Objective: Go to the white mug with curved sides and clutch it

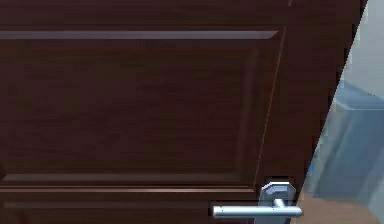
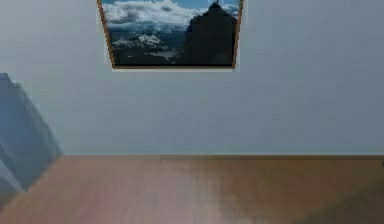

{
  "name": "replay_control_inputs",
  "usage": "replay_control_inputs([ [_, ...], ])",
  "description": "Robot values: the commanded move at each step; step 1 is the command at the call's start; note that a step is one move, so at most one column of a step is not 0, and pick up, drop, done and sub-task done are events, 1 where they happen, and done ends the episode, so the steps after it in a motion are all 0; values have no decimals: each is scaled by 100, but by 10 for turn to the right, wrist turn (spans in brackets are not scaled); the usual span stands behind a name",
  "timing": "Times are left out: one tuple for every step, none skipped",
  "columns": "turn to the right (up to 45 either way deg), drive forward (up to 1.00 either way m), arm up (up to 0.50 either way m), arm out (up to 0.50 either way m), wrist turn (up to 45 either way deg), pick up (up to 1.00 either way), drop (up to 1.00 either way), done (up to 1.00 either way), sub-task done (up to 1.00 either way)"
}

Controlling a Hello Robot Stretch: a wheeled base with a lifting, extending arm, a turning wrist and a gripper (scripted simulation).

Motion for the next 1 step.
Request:
replay_control_inputs([
  [-450, 0, 0, 0, 0, 0, 0, 0, 0],
])
